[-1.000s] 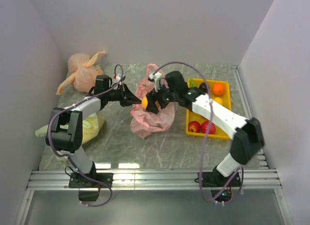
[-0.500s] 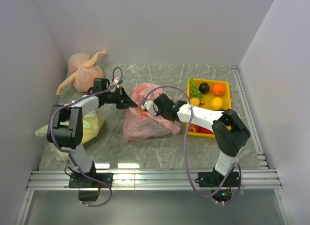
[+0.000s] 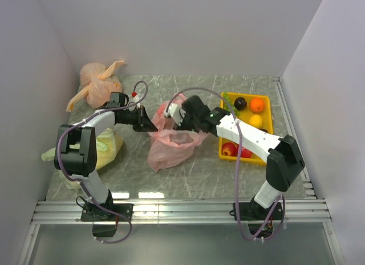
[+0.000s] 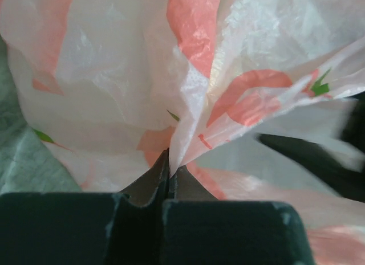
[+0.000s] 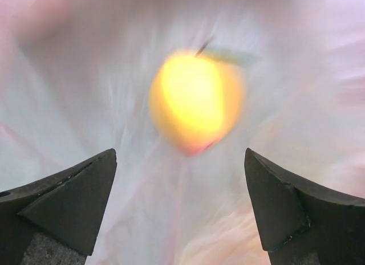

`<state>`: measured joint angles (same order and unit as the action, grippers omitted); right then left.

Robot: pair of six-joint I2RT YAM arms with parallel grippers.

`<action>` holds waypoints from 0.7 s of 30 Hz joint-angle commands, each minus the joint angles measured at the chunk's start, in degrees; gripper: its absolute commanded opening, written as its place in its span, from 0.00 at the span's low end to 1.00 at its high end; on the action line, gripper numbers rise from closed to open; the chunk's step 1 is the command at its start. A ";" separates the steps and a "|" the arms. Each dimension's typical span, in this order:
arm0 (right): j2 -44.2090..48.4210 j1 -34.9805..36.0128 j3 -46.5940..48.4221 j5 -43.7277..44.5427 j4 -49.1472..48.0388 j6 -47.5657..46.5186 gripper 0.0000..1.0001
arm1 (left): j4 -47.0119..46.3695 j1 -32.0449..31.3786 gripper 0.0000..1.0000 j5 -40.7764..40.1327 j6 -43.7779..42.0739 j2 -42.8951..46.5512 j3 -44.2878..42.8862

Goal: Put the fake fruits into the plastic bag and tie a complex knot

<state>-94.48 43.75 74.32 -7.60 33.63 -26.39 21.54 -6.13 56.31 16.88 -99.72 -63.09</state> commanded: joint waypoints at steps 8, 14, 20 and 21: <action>0.44 0.99 10.14 -4.54 1.97 -2.52 0.99 | -6.07 -3.01 0.01 -1.47 4.73 3.22 0.51; -3.51 1.96 8.73 15.57 -4.44 -4.98 0.99 | -8.09 -3.10 0.01 -1.47 5.44 4.18 1.48; -4.22 1.52 6.79 23.50 -9.37 -7.89 1.00 | -6.69 -3.62 0.01 -1.38 2.19 6.03 1.57; -5.36 0.82 9.15 22.89 -8.41 -6.58 1.00 | -6.60 -3.71 0.00 -1.56 1.49 6.20 1.65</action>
<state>-98.72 45.39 80.60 9.91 28.77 -32.47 15.75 -9.21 54.50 21.39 -97.01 -61.63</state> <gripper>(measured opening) 0.994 0.012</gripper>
